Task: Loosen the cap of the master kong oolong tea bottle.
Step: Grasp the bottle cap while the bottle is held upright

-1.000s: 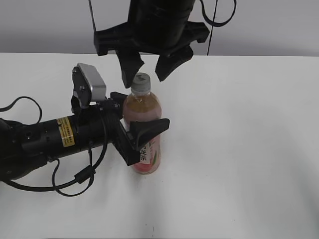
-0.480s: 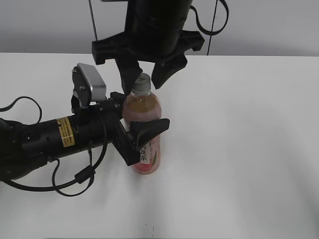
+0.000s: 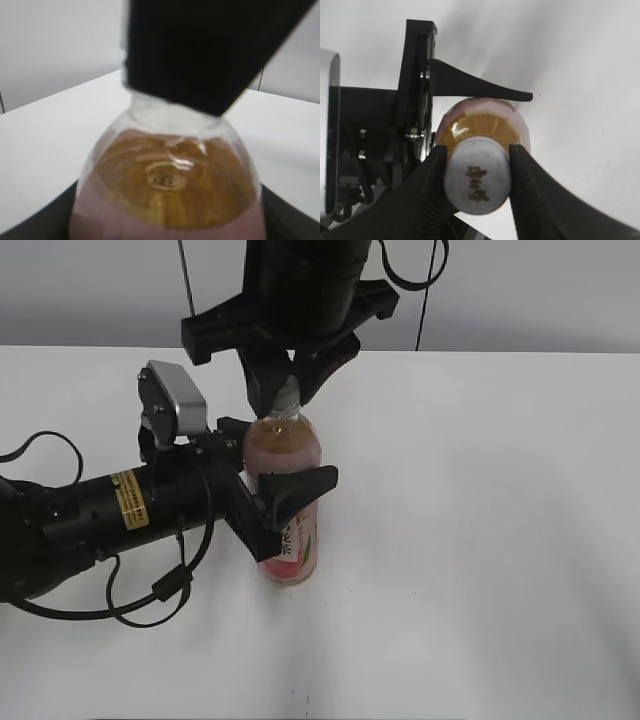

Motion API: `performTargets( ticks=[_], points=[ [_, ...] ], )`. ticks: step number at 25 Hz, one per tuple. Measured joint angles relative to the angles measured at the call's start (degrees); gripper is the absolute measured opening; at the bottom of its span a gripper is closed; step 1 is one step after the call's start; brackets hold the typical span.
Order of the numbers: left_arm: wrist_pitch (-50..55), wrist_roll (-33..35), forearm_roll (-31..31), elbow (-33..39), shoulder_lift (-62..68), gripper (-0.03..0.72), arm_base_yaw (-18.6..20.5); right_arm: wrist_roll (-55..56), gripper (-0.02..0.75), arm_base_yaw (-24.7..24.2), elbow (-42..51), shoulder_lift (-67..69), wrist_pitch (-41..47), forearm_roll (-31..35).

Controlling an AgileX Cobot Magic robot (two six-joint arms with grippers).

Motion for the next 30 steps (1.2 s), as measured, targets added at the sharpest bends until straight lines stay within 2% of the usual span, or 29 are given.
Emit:
performTargets(
  ticks=[12,26,30],
  points=[
    [-0.57,0.00,-0.34,0.00,0.00,0.445,0.10,-10.84,0.287,-0.17,-0.66,0.00,0.00,2.11],
    [0.89,0.16,1.92,0.05,0.00,0.445,0.10,-15.55,0.284,-0.17,2.22,-0.61,-0.24,3.04],
    [0.89,0.16,2.31,0.05,0.00,0.445,0.10,-23.16,0.283,-0.17,2.28,-0.62,-0.24,3.26]
  ],
)
